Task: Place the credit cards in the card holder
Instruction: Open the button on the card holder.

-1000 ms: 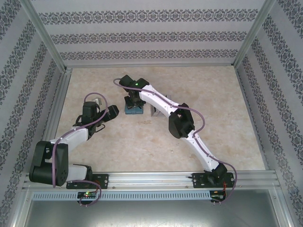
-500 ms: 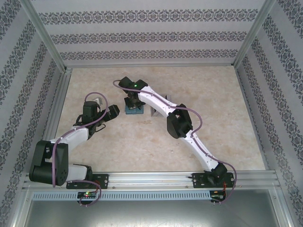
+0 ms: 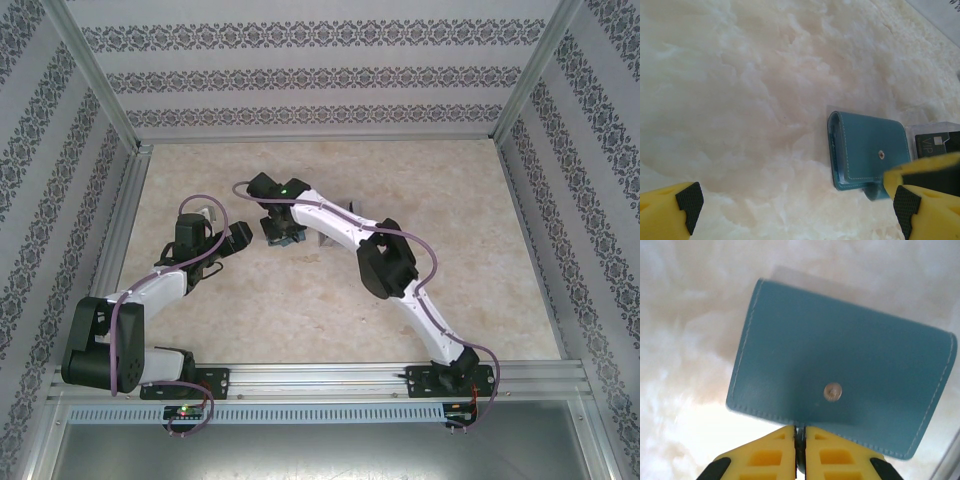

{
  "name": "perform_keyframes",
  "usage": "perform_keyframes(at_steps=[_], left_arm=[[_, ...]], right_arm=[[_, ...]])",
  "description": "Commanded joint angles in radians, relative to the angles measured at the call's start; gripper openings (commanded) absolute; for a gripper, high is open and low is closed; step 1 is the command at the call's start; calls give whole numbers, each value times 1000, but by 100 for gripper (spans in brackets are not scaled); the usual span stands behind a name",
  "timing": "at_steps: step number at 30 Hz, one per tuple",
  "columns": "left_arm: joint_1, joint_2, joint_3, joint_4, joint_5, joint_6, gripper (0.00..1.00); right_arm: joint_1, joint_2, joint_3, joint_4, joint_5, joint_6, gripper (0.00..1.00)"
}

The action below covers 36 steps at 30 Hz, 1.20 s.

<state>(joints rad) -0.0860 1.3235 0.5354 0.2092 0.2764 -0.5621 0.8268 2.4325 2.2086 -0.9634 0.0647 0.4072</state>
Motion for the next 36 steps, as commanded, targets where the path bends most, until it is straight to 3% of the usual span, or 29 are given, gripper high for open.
perform_keyframes(at_steps=[1,13,21,29,36], left_arm=[[-16,-11,22,-18,-19,4,100],[-22,-21,25,-27,-42,20,100],[-41,-14,57,-80,-59,14,100],[-103,-104,75,-193,-42,20,100],[-223,-171,52,-229,-32,23,99]], right_arm=[[19,-135,-115,96,-21,-12,12],[37,-434,-612,339,-101,25,12],[30,-600,-914,441,-87,72,13],[-48,-740,-1140,618,-177,12,13],[-92,-819,-1281,776,-207,-6,16]])
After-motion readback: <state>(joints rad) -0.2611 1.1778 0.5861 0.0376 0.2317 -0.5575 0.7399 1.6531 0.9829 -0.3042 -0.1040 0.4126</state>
